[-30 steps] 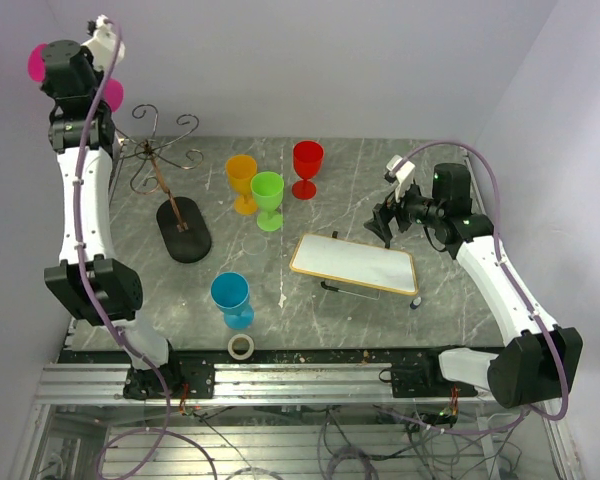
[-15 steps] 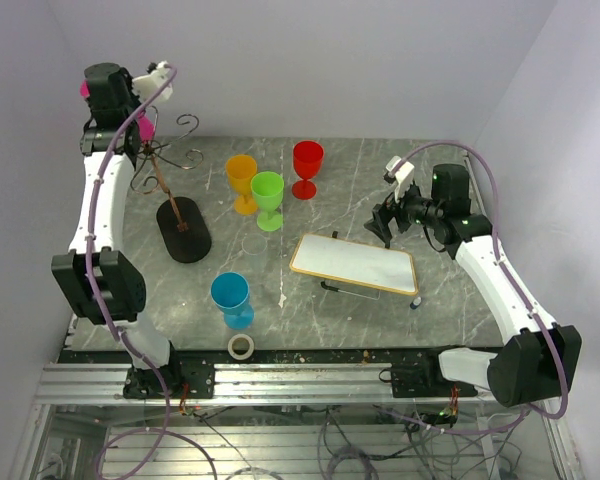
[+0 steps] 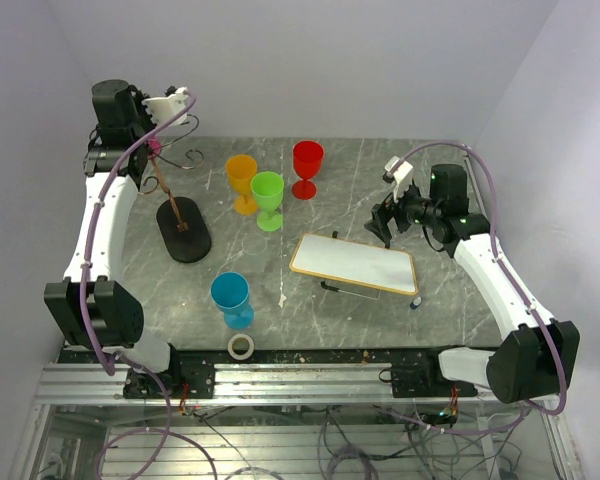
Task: Place the wine glass upside down on the wine glass rack
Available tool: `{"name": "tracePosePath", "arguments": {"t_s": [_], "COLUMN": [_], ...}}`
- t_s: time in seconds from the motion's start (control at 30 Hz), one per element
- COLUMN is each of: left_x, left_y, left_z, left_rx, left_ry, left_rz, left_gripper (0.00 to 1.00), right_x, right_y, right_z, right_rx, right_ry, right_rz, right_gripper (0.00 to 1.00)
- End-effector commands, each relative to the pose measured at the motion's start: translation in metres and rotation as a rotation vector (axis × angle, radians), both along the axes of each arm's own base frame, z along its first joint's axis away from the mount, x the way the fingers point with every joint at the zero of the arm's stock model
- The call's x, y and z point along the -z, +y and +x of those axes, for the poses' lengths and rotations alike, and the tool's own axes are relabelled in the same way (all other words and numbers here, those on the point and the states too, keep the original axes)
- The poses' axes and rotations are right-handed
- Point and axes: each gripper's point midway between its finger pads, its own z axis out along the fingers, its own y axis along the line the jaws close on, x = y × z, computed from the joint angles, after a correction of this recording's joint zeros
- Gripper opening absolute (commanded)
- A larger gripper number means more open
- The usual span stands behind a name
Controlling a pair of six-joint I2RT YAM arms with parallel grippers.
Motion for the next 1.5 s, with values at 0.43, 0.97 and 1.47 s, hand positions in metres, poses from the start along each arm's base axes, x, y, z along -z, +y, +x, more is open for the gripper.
{"name": "tracePosePath", "arguments": {"t_s": [0.43, 0.97, 1.47], "left_x": [-0.008, -0.009, -0.002], "left_y": [-0.028, -0.054, -0.071], "left_z": [-0.009, 0.0, -0.003], "left_rx": [0.127, 0.198, 0.268], "left_ry": [-0.015, 0.004, 0.048], "left_rz": [0.028, 0.021, -0.027], "left_gripper": [0.07, 0.07, 0.07], "right_x": [0.007, 0.011, 0.014], "right_y": [-0.003, -0.006, -0.008], "right_z": [0.006, 0.009, 0.01], "right_rx": [0.014, 0.029, 0.038], "right_ry": [0.007, 0.009, 0.014], "right_rz": [-0.005, -0.021, -0.027], "right_gripper": [0.9, 0.9, 0.9]}}
